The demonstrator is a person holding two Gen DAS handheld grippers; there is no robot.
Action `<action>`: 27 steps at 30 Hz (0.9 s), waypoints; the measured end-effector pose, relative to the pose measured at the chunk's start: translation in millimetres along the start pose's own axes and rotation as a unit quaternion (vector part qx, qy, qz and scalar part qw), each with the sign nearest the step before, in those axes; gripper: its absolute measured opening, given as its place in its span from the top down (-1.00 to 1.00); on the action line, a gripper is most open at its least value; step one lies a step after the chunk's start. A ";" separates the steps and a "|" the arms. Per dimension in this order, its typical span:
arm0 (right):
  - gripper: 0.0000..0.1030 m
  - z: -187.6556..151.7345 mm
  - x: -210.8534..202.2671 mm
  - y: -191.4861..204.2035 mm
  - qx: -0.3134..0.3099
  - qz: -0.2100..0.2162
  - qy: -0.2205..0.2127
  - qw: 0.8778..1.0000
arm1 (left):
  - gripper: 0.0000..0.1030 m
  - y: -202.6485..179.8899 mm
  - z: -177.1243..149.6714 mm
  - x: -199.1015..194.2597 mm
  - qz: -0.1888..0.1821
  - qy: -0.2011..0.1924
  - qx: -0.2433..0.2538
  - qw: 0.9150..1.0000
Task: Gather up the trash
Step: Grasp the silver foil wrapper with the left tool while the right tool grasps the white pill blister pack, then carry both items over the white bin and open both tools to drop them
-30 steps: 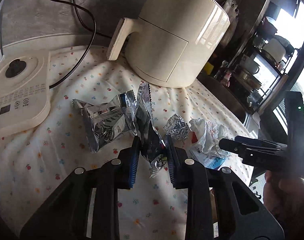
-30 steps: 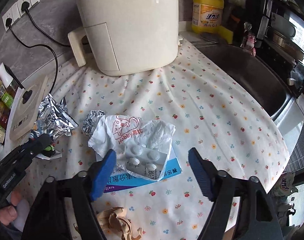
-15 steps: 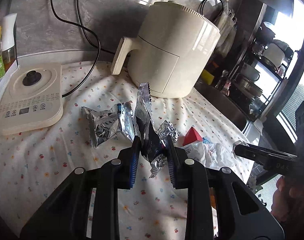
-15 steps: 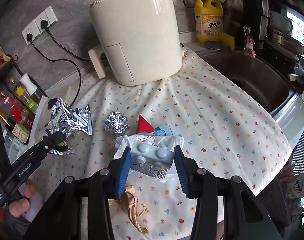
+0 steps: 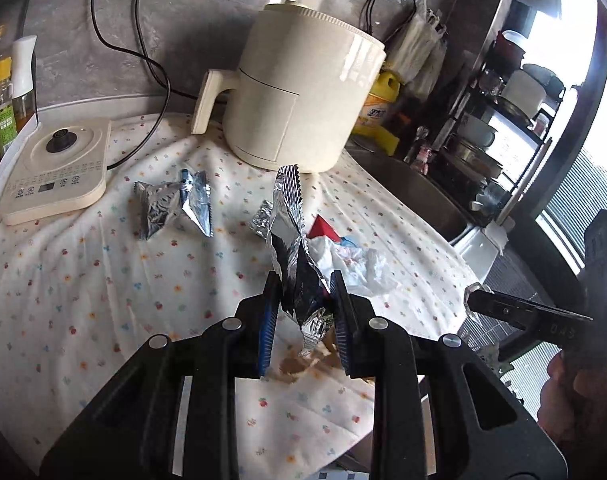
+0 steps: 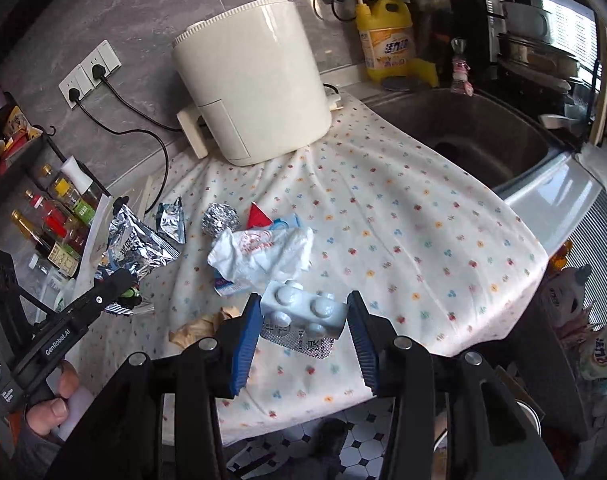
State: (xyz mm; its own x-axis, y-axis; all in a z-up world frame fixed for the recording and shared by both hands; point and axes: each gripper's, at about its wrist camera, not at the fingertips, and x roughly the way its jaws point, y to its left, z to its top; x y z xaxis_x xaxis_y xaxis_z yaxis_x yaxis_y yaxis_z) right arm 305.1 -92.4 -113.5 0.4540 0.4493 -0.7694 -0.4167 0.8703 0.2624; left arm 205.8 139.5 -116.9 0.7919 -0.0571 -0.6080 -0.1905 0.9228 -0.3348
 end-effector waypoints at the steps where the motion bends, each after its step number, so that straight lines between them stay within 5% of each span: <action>1: 0.15 -5.8 -4.7 -6.8 0.001 -0.003 0.001 1.000 | 0.50 -8.0 -2.9 -0.6 -0.004 0.002 0.002 1.000; 14: 0.14 -76.0 -74.4 -115.1 0.074 -0.068 0.000 0.995 | 0.50 -128.1 -39.3 9.7 -0.076 0.034 0.063 0.995; 24: 0.13 -123.9 -120.5 -179.8 0.115 -0.078 -0.001 0.990 | 0.50 -224.4 -90.5 33.1 -0.136 0.083 0.112 0.981; 27: -0.30 -133.5 -133.1 -189.1 0.116 -0.062 -0.012 0.991 | 0.50 -243.2 -101.5 38.0 -0.143 0.091 0.116 0.979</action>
State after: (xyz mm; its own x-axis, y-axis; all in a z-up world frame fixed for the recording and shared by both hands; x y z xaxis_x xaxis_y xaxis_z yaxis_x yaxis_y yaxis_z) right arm 218.3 -343.7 -138.4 0.5098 0.3385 -0.7909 -0.1650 0.9407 0.2963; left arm 223.4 -125.7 -131.6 0.6730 -0.3726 -0.6389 0.1768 0.9198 -0.3502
